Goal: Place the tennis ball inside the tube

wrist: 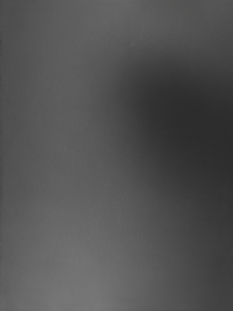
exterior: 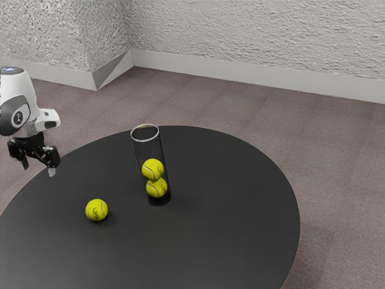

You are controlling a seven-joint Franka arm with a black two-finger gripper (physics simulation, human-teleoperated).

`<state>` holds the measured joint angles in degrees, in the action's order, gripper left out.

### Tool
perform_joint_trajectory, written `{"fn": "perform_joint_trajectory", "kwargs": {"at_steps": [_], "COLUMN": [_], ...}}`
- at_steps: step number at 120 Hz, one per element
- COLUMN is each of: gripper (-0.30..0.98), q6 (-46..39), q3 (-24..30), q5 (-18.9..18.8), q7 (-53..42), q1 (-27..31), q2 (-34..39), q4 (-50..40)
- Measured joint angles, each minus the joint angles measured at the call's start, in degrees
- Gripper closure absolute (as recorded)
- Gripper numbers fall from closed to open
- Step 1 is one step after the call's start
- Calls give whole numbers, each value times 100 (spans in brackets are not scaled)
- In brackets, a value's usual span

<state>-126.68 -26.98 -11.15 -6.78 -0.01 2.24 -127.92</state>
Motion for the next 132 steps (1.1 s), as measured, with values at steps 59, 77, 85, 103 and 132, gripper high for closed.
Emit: {"fn": "perform_joint_trajectory", "kwargs": {"at_steps": [59,77,85,103,132], "gripper": [0,0,0,0,0], "q6": [-1049,-1278,-1402,-1767,-1512], "q3": [95,108,112,114,106], "q5": [-271,-388,-523,-589,-440], "q7": [40,127,181,253,384], "q1": [-647,-583,-626,-693,-786], "q2": [-561,-616,-639,-651,-689], "q4": [-21,-104,-116,-156,-183]}}
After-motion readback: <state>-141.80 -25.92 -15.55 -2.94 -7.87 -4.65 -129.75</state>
